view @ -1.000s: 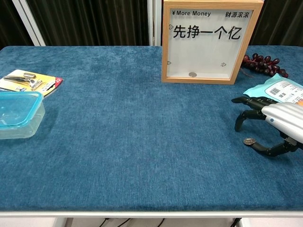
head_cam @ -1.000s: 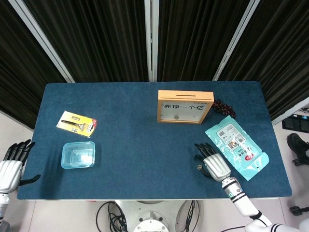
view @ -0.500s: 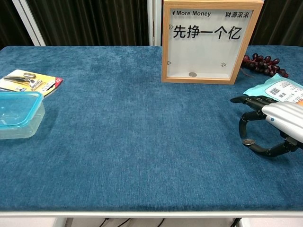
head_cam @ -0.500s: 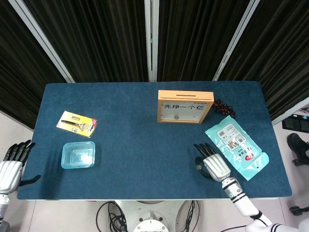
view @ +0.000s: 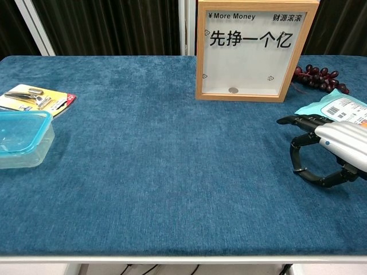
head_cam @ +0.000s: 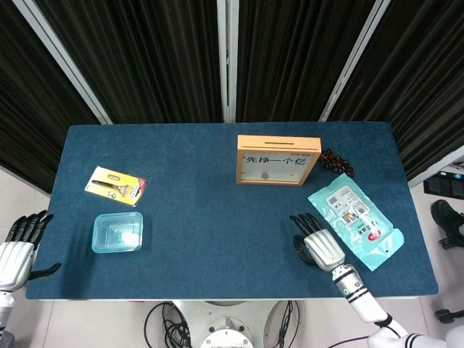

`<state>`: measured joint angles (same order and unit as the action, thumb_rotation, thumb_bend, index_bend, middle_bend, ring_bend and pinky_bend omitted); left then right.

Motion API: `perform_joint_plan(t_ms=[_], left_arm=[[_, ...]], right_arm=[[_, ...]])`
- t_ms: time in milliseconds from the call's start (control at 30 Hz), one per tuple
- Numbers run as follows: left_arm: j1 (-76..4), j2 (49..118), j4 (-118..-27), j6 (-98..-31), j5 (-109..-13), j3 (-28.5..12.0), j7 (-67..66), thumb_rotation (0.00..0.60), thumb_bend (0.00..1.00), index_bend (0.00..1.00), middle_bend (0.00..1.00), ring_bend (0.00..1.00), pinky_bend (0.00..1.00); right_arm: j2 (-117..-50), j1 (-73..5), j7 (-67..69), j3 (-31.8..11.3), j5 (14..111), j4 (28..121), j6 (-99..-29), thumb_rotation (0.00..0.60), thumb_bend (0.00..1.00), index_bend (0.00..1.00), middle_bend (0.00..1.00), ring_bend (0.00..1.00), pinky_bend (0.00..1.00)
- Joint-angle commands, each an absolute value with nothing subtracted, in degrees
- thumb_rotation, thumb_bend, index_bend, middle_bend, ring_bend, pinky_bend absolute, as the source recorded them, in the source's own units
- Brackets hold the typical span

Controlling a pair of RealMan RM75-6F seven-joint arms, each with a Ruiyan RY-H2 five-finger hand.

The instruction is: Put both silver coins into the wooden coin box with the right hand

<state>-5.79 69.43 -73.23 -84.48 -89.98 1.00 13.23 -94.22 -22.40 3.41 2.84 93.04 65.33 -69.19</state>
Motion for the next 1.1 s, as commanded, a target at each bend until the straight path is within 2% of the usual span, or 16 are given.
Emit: perform_joint_plan(t_ms=[33,200,367,567,900,1000,1100], left_arm=[[-5.8,69.4,-73.2,-84.5,-90.0,1.0,13.3,0.600,0.05,0.00,0.00,0.00,0.00],[-5.8,69.3,-73.2,-84.5,-89.9,1.0,13.4,0.600,0.05,0.00,0.00,0.00,0.00],[-5.8,69.2,-73.4,-84.4,-90.0,1.1,13.3,0.600,0.05,0.00,0.00,0.00,0.00],[-5.9,69.0,-74.2,-84.8,-90.3,1.0,12.7,0.600,0.05,0.00,0.00,0.00,0.00],[-6.0,68.6,-75.7,-85.2,-91.0,1.2,11.3,0.600,0.04,0.00,0.00,0.00,0.00],[-6.1,68.6,-76.1,-85.0,-91.1,1.3,11.0,0.600,0.04,0.00,0.00,0.00,0.00],[-6.3,68.4,-76.6,-84.6,-91.3,1.4,10.6,0.600,0.05,0.00,0.00,0.00,0.00]], right_arm=[[-94.3,-22.5,3.3,2.8,93.0,65.2,-69.0,0.600,0.36,0.58,0.07,0.00,0.00],[-94.0,-23.0,3.7,2.8,93.0,65.4,-68.6,0.600,0.42,0.61,0.08,0.00,0.00],[-92.6,-23.0,5.0,1.7,93.3,67.5,-70.9,0.600,0.43,0.65,0.09,0.00,0.00],[-86.4,-23.6,6.9,-2.2,91.8,76.7,-73.5,0.600,0.44,0.66,0.10,0.00,0.00],[-70.2,-27.1,2.6,-13.9,85.8,97.3,-74.1,0.600,0.47,0.71,0.10,0.00,0.00],[-66.5,-29.3,0.5,-18.3,80.9,101.3,-71.6,0.600,0.47,0.72,0.10,0.00,0.00],[-65.1,-32.5,-1.7,-22.2,73.6,101.5,-67.1,0.600,0.48,0.72,0.09,0.00,0.00]])
